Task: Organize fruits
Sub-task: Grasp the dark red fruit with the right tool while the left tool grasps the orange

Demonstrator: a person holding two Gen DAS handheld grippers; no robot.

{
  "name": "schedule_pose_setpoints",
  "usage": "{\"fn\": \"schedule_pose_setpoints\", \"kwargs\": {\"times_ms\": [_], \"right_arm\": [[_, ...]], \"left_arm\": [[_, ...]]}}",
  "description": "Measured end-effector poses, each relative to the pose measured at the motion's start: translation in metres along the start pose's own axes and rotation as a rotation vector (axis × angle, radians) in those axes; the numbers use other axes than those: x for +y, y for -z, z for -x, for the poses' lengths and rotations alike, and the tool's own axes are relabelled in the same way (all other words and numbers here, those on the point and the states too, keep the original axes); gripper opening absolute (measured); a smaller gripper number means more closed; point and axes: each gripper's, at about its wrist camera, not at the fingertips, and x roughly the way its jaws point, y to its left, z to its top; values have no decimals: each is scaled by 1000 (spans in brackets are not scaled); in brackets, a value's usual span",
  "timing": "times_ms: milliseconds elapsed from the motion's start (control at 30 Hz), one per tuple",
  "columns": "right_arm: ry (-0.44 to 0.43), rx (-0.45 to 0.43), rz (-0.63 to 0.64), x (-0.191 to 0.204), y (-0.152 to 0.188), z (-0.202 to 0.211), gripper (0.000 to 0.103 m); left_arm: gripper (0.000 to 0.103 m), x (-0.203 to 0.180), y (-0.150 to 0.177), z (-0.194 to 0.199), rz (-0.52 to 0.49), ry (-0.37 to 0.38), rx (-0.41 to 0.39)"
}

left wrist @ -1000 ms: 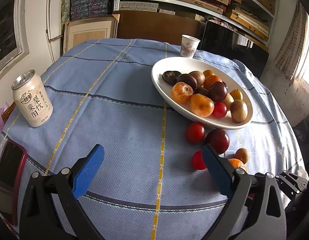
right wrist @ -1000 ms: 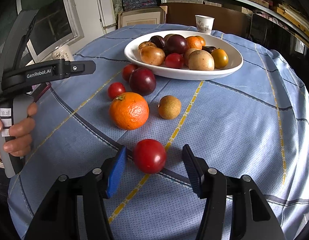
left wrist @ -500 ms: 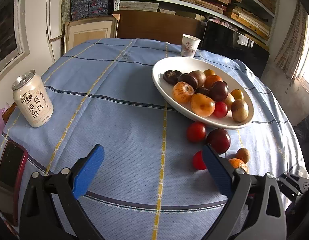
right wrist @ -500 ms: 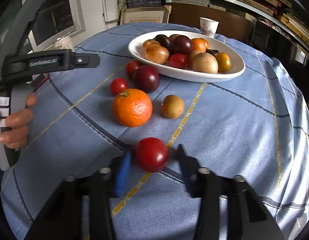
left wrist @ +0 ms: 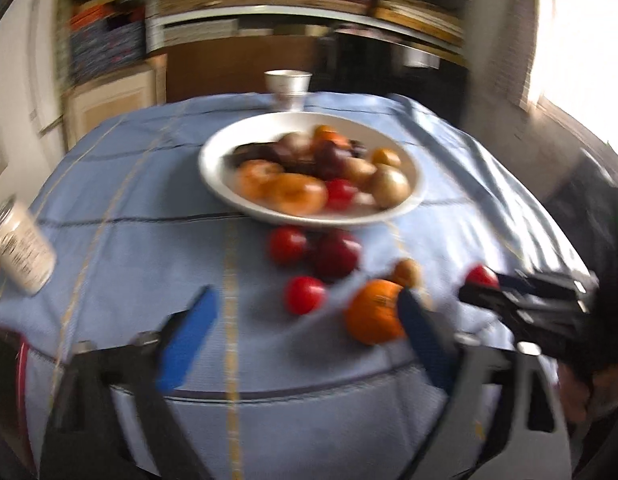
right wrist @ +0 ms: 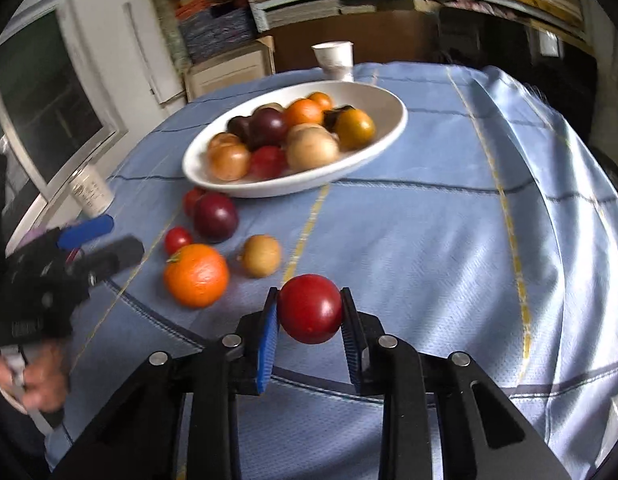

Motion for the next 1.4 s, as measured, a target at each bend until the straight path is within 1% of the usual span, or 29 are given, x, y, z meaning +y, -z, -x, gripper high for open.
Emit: {"fn": "schedule_pose_setpoints", "kwargs": {"times_ms": [67,133,200,300,367,533,900,1033,1133,1400], "right_arm": [[-8,18,-19,-3,0,-3,30],[-2,22,-11,-2,0,-5,30],[5,23,9,2,-1,-7,30],[8,21,14,3,-1,-7,30],[6,23,9,2,-1,-6,30],[3,22,11,2,-1,-5,30],[9,23,17,4,1,-4,30],[10,27,19,5,1,-5,30],[13,29,20,4,1,-6,30],[15,25,10,2,1,-6,30]], "left_arm": [[64,-11,3,-2,-41,32,7],[61,-21,5,-4,-80,53,14],[57,-27,6,-6,-93,67,16],[51,-30,6,-11,-93,101,35],[49,-32,5,-16,-90,108,52],[49,-37,4,-25,-86,110,75],[49,-39,-1,-37,-80,37,94],[49,-38,-3,-41,-71,30,107],[46,-37,-2,-50,-68,39,146],[46,-37,-1,-48,-60,41,139]]}}
